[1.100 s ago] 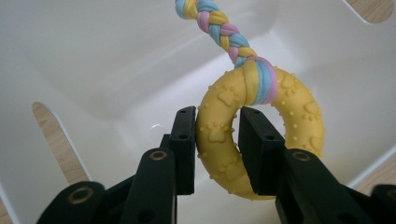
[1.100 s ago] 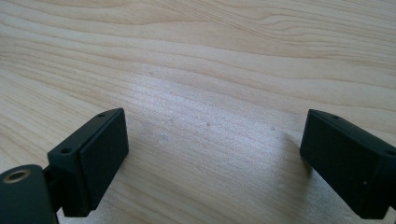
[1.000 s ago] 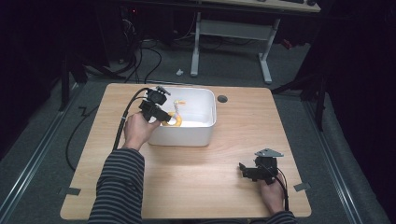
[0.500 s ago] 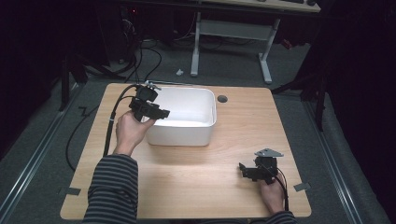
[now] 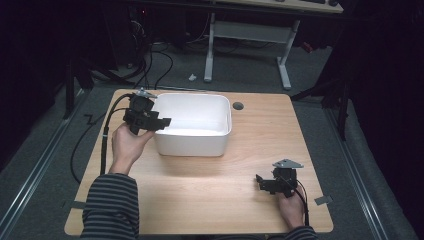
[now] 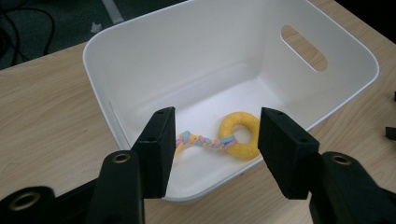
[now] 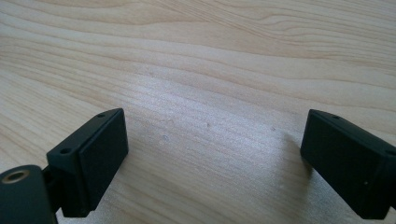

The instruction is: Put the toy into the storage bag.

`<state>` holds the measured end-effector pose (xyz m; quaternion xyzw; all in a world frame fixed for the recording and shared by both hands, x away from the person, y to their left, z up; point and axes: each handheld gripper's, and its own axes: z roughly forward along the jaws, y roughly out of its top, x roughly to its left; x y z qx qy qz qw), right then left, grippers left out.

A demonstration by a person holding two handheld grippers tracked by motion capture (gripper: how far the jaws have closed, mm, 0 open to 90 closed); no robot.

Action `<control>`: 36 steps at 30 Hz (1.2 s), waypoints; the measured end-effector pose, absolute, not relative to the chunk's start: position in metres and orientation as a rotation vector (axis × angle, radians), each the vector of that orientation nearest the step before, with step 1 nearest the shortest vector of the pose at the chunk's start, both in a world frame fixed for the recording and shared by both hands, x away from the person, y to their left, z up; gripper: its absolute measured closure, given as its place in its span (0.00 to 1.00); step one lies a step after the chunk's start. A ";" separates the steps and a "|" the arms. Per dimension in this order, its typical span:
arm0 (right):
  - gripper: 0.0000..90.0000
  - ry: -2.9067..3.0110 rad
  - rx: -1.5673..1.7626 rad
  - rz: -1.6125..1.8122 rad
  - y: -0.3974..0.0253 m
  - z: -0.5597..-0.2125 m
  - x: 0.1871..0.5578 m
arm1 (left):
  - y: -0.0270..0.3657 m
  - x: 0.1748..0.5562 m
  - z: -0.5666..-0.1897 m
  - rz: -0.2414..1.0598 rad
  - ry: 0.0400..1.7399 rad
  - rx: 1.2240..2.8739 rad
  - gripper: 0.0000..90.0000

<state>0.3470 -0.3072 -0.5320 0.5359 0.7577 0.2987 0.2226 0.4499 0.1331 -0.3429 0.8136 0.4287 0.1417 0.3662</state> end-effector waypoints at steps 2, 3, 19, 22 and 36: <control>0.08 2.092 1.480 0.825 -0.307 -0.532 0.347 | 0.140 0.445 -0.344 0.378 1.105 2.083 0.52; 0.08 2.092 1.481 0.825 -0.307 -0.532 0.347 | 0.142 0.444 -0.344 0.382 1.107 2.076 0.52; 0.08 2.090 1.482 0.824 -0.307 -0.532 0.347 | 0.186 0.417 -0.346 0.413 1.137 1.992 0.49; 0.08 2.089 1.483 0.824 -0.307 -0.532 0.347 | 0.191 0.413 -0.346 0.427 1.141 1.996 0.48; 0.08 2.088 1.484 0.824 -0.307 -0.532 0.347 | 0.218 0.390 -0.352 0.443 1.176 1.937 0.47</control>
